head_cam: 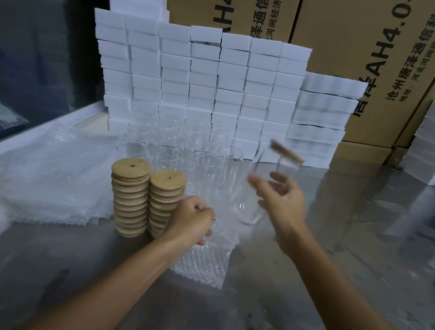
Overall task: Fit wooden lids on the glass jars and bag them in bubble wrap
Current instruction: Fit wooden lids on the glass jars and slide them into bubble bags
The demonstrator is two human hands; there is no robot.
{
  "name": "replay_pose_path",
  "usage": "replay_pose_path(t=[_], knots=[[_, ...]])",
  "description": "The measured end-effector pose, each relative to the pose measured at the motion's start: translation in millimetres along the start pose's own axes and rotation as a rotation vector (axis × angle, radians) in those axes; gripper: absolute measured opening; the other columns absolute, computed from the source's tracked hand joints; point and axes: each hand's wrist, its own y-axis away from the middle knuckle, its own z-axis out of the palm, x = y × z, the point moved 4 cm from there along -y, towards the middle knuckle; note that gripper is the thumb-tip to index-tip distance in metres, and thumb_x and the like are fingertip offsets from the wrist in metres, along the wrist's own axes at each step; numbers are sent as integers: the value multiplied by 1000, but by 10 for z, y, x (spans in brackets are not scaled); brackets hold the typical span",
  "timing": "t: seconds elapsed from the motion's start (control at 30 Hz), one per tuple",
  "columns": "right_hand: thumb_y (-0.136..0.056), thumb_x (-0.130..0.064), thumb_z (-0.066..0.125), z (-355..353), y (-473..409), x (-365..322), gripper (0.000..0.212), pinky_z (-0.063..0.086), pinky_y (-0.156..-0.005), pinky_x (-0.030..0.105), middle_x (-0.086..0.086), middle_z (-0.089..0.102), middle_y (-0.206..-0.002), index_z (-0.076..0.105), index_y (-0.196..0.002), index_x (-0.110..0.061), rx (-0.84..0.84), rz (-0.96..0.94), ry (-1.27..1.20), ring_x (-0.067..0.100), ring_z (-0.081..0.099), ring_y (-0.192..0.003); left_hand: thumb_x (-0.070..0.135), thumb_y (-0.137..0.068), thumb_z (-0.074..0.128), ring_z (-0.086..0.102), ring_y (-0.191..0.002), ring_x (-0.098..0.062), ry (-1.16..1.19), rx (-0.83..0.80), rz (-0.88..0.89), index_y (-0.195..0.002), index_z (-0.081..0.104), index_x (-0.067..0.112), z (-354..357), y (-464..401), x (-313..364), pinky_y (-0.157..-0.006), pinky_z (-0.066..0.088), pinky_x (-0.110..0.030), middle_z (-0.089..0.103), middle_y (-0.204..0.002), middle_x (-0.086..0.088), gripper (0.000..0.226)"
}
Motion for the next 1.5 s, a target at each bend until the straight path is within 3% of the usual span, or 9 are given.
replay_pose_path(t=[0.13, 0.3, 0.57, 0.7, 0.83, 1.07, 1.27, 1.4, 1.5], knots=[[-71, -55, 79, 47, 104, -476, 66, 61, -81, 35, 10, 75, -97, 65, -111, -5, -199, 173, -496, 24, 74, -89, 19, -95, 51, 69, -71, -21, 19, -24, 6, -89, 63, 13, 118, -29, -5, -54, 53, -30, 69, -88, -8, 14], [-69, -64, 73, 300, 344, -470, 86, 54, -97, 55, 21, 73, -104, 54, -120, 3, -333, 363, -700, 37, 70, -108, 25, -94, 53, 69, -74, -24, -5, -70, 110, -92, 67, 26, 260, -4, 85, -59, 54, -34, 70, -85, -1, 15], [-73, -80, 55, 194, 206, -272, 82, 21, -117, 51, 5, 76, -116, 67, -121, -15, -187, 335, -428, 17, 61, -114, 22, -91, 58, 64, -74, -18, 18, -57, 143, -77, 69, 22, 176, 14, 144, -51, 52, -28, 65, -79, 2, 18], [-61, -79, 60, 114, 191, -273, 88, 33, -110, 46, -3, 69, -120, 66, -126, -21, -77, 256, -245, 16, 58, -121, 20, -92, 55, 61, -58, -17, 19, -9, 112, -72, 64, 8, 65, -21, 155, -49, 50, -28, 60, -65, 0, 25], [-63, -82, 61, 132, 240, -302, 59, 38, -92, 35, -27, 69, -88, 61, -97, -34, -111, 150, -200, -3, 61, -92, 22, -96, 53, 60, -50, -15, -1, -17, 93, -68, 61, 10, 62, -17, 136, -46, 49, -27, 60, -59, 1, 32], [-65, -73, 65, 119, 207, -200, 89, 30, -114, 44, 0, 31, -160, 40, -139, -30, -176, 77, -145, 19, 30, -146, 23, -96, 54, 60, -48, -15, -23, 34, 87, -72, 62, 7, 22, 6, 156, -44, 49, -25, 59, -61, 0, 31], [-76, -60, 77, 126, 167, -37, 80, 31, -106, 35, 11, 29, -159, 31, -136, -35, -253, 7, 18, 23, 25, -150, 14, -96, 53, 67, -50, -20, 21, 147, 188, -85, 55, 2, -24, 32, 223, -44, 54, -29, 65, -77, -16, 16], [-67, -69, 74, 110, 184, 9, 83, 41, -92, 31, 9, 47, -144, 33, -133, -39, -192, 31, 41, 22, 49, -131, 2, -90, 52, 65, -64, -35, -187, 231, 357, -86, 36, 19, -38, 85, 273, -58, 55, -51, 57, -78, -11, 23], [-69, -73, 74, 70, 164, -21, 85, 51, -98, 42, 6, 57, -134, 34, -134, -37, -160, 48, -69, 15, 59, -118, -10, -80, 47, 59, -69, -35, -415, 220, 525, -76, 46, 14, -5, 153, 317, -61, 48, -48, 55, -72, -10, 25]])
